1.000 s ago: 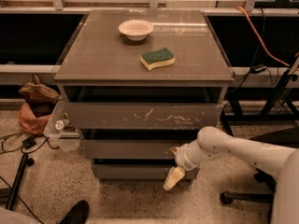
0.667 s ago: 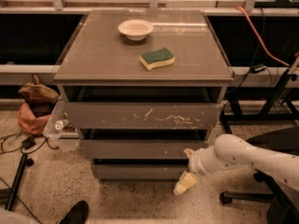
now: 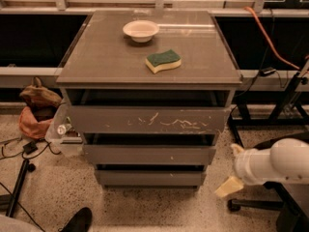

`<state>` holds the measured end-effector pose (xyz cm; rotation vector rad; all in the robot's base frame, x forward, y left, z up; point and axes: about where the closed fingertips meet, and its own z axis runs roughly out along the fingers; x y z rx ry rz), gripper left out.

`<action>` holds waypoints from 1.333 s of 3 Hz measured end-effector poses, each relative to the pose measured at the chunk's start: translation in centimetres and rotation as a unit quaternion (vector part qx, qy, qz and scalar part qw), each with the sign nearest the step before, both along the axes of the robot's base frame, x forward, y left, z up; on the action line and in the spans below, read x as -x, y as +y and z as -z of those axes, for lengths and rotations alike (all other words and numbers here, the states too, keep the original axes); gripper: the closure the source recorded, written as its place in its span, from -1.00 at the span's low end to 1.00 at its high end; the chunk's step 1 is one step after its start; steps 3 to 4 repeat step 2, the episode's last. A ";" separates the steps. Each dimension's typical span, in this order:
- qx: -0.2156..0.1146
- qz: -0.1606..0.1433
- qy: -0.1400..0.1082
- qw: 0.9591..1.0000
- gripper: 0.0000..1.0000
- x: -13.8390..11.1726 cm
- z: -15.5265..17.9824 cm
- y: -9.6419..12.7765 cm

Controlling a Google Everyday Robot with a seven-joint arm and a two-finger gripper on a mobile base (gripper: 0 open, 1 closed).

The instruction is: Close middle drawer

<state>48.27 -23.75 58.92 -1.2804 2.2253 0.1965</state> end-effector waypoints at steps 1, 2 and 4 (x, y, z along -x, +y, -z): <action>0.047 0.009 -0.059 0.997 -1.00 -0.8 -9.2 -2.1; 0.096 0.002 -0.109 0.989 -1.00 -0.9 -16.6 -1.3; 0.096 0.002 -0.109 0.989 -1.00 -0.9 -16.6 -1.3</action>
Offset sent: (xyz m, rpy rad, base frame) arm 0.0076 -0.0023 0.2599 -0.3181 -0.3414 0.0119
